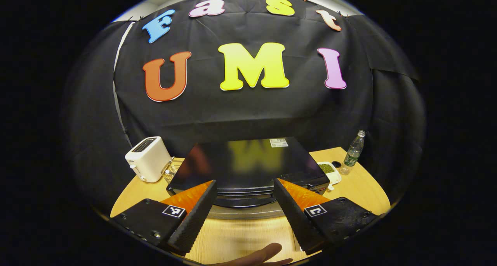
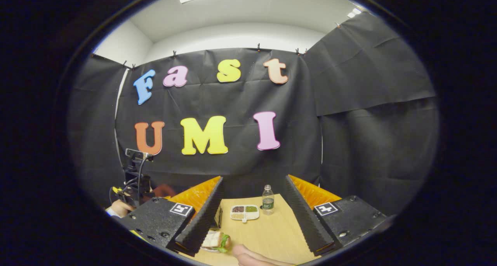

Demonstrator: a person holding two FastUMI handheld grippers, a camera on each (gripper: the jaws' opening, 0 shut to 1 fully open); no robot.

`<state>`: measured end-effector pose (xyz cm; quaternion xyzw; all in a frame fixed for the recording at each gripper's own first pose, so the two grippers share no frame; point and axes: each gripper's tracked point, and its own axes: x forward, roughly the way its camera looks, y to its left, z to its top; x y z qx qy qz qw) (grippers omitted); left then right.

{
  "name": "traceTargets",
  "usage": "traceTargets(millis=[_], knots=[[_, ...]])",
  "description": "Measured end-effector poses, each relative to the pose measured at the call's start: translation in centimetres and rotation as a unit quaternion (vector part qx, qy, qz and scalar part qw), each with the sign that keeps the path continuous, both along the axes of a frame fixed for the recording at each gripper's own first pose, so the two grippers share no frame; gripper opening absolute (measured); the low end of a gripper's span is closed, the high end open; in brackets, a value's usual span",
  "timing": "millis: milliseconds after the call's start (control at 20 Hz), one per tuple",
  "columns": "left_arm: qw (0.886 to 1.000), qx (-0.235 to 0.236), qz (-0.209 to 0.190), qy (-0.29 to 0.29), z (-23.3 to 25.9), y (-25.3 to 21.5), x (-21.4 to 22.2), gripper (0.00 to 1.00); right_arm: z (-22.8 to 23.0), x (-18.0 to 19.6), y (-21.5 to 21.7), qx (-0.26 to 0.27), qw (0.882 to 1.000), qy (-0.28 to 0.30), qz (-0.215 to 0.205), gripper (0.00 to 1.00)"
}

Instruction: Open the electric oven with the left hand, put the food in, and close the electric oven.

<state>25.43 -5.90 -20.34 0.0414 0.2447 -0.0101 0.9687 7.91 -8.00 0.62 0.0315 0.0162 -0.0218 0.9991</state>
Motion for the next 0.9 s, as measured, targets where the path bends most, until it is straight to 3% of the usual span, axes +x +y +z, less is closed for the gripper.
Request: traceTargets(millis=[400,900], knots=[[0.998,0.005,0.009,0.065,-4.0,0.2,0.6,0.96,-0.9,0.3,-1.3,0.005,1.000,0.003,-0.008,0.99],[0.997,-0.021,-0.004,0.076,-5.0,0.3,1.3,0.99,-1.0,0.2,-0.9,0.003,1.000,0.005,-0.008,0.99]])
